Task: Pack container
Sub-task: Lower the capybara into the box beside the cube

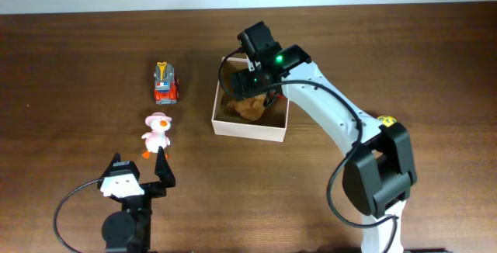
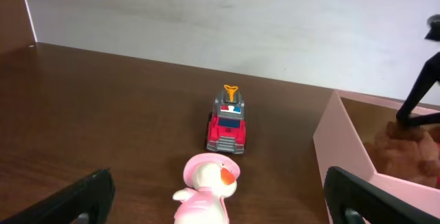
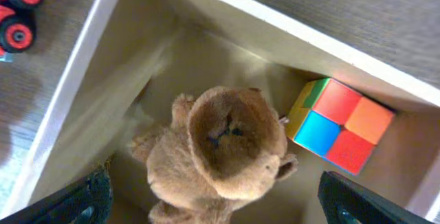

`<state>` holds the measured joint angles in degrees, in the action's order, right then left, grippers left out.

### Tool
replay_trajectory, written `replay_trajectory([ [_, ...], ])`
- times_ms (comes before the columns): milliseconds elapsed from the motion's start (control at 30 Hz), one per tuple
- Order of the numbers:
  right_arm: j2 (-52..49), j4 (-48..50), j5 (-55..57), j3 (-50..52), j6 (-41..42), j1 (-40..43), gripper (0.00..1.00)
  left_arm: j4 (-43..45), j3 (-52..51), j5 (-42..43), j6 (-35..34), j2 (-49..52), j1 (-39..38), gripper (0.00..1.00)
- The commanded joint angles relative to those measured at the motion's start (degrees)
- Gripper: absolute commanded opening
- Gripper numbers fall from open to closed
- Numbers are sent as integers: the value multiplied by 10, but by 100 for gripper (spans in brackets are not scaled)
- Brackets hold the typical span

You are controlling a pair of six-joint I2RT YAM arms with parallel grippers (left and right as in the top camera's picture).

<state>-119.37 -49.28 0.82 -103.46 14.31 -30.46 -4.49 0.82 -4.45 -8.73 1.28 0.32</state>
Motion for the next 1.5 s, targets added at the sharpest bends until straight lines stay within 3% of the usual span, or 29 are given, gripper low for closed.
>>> replay_trajectory([
  [0, -21, 4, -3, -8, 25, 2, 97, 1, -3, 6, 9, -3, 1, 99],
  [100, -33, 12, -3, -7, 43, 2, 92, 1, -3, 6, 9, -3, 1, 99],
  [300, -43, 25, -3, -7, 49, 1, 65, 1, -3, 6, 9, -3, 1, 99],
  [400, -48, 26, -3, -7, 49, 1, 58, 1, -3, 6, 9, -3, 1, 99],
  [600, -64, 24, -3, -5, 53, 1, 58, 1, -3, 6, 9, -3, 1, 99],
  [733, -72, 22, -4, -3, 57, 1, 72, 1, -3, 6, 9, -3, 1, 99],
  [867, -74, 22, -4, -3, 57, 1, 72, 1, -3, 6, 9, -3, 1, 99],
  [1133, -74, 19, -4, -3, 57, 1, 25, 1, -3, 6, 9, -3, 1, 99],
  [1333, -70, 5, -3, -13, 57, 1, 16, 1, -3, 6, 9, -3, 1, 99],
  [1467, -56, -7, -3, -29, 57, 1, 16, 1, -3, 6, 9, -3, 1, 99],
])
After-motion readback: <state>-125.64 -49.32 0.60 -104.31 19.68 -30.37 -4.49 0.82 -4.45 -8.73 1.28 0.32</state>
